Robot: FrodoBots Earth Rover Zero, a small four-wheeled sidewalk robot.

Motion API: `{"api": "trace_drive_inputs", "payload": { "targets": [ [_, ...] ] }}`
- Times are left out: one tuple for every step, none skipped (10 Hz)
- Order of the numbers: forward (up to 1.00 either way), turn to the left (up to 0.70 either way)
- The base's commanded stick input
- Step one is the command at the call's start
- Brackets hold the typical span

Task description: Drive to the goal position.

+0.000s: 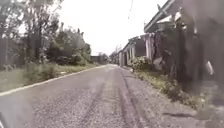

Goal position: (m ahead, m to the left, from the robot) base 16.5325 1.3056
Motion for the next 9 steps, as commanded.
{"api": "trace_drive_inputs", "payload": {
  "targets": [
    [0.70, 0.00],
    [0.70, 0.00],
    [0.70, 0.00],
    [0.70, 0.00],
    [0.70, 0.00],
    [0.70, 0.00],
    [0.70, 0.00],
    [0.70, 0.00],
    [0.70, 0.00]
  ]
}}
